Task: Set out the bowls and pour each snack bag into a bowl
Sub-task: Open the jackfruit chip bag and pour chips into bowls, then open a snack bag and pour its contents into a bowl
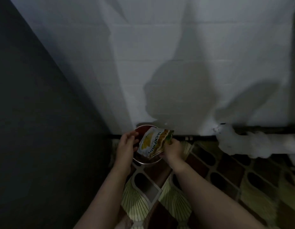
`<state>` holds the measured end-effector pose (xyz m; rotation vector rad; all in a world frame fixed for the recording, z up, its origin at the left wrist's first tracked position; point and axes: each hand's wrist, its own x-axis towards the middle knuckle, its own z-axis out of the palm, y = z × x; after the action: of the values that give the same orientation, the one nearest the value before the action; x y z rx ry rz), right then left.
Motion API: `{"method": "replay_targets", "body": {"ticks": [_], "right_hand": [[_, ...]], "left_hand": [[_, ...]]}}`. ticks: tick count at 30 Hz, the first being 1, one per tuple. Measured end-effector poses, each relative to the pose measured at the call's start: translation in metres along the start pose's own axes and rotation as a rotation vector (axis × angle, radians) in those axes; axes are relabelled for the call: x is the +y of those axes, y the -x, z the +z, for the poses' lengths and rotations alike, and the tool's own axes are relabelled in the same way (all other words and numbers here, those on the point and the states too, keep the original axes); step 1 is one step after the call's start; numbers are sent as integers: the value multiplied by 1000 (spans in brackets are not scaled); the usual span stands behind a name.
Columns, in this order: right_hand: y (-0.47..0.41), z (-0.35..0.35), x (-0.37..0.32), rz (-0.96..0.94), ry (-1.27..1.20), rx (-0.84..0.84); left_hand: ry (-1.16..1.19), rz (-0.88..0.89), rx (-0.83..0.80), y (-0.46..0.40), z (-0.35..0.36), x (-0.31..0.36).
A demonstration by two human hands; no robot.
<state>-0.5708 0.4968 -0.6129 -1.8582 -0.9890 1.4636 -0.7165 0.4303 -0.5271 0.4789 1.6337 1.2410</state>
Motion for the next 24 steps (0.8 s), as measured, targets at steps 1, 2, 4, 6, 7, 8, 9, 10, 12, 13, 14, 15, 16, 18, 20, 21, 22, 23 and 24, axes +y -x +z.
{"method": "replay_targets", "body": {"ticks": [1,2,4,6,7,8,9,10,12,13,14,15,16,18,20,21,22,23,24], "right_hand": [[-13,11,17,5,14,-1],[-26,20,30,-11,21,-3],[-43,35,52,-32,37,-4],[-45,41,61,-16,25,-11],[-39,41,58,-12,10,-11],[-27,40,48,-11,-27,-9],[-6,39,30,-28,-91,-8],[17,35,8,-76,-173,2],[66,25,-41,-196,-336,22],[95,14,-72,-264,-385,33],[121,2,-102,-345,-424,44],[149,-14,-134,-422,-435,62],[177,-31,-167,-495,-444,92],[225,-69,-232,-628,-450,153],[267,-109,-292,-745,-465,204],[286,-128,-317,-789,-472,230],[304,-148,-342,-830,-479,269],[321,-166,-361,-865,-476,304],[336,-184,-376,-898,-463,346]], "left_hand": [[-5,7,-3,-9,-3,-14],[-12,18,-8,-16,-6,-26],[-32,24,-11,-28,-11,-47],[-46,28,-10,-30,-14,-56],[-55,33,-22,-26,-15,-55],[-58,37,-41,-18,-15,-48],[-63,49,-51,-8,-15,-37],[-59,75,-63,6,-13,-19],[-25,157,-63,34,-6,23],[-12,213,-59,52,0,52],[-1,272,-64,71,6,82],[5,333,-80,92,12,111],[1,394,-107,115,19,143],[-18,509,-179,157,35,206],[-10,589,-254,194,54,269],[-2,629,-292,210,64,297],[7,667,-337,225,76,324],[15,686,-376,240,86,347],[23,699,-413,254,96,367]]}}
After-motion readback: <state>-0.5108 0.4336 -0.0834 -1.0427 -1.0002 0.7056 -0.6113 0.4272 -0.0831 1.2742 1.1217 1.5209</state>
